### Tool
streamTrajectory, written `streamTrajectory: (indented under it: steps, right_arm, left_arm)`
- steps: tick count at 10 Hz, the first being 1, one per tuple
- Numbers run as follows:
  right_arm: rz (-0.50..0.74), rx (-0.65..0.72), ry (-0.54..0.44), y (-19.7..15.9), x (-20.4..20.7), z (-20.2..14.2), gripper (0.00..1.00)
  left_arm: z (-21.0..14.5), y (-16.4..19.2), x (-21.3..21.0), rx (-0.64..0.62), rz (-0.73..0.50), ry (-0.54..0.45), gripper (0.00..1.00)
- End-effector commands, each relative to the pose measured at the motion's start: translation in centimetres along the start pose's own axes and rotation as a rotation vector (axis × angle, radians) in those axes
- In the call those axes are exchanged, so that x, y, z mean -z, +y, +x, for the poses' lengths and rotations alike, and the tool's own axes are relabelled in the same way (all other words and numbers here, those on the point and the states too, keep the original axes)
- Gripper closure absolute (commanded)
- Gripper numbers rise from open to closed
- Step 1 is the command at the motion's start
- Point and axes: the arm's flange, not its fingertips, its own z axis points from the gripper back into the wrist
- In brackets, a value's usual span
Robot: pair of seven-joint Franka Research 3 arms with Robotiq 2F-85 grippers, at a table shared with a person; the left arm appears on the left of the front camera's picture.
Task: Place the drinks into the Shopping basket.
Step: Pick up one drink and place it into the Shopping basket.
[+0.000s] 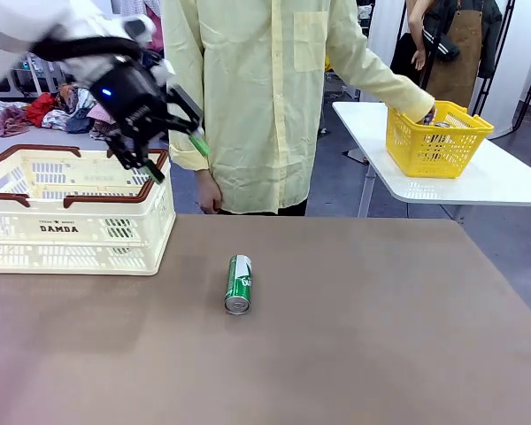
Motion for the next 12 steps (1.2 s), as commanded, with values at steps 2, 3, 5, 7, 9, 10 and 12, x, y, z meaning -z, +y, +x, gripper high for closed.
streamTrajectory:
  steps: [2,3,5,7,9,10,12]
  right_arm:
    - [0.017,0.01,-0.009,0.5,0.0,0.1,0.0]
    - [0.017,0.01,-0.009,0.5,0.0,0.1,0.0]
    - [0.017,0.01,-0.009,0.5,0.0,0.1,0.0]
    - [0.017,0.01,-0.009,0.5,0.0,0.1,0.0]
    - [0.017,0.01,-0.009,0.5,0.0,0.1,0.0]
    - [0.017,0.01,-0.009,0.5,0.0,0.1,0.0]
    - [0.017,0.01,-0.009,0.5,0.0,0.1,0.0]
  left_arm:
    - [0.0,0.0,0.0,0.0,0.0,0.0,0.0]
    - [0.0,0.0,0.0,0.0,0.0,0.0,0.0]
    - [1.1,-0.3,1.2,-0.012,0.04,0.025,0.0]
    - [5.0,-0.7,6.4,-0.056,0.14,0.013,0.0]
    - [7.5,-0.7,9.9,-0.038,0.163,0.087,0.0]
    - [8.2,-0.8,11.7,-0.057,0.19,0.11,0.0]
    - [8.5,-0.3,14.7,-0.061,0.217,0.16,0.0]
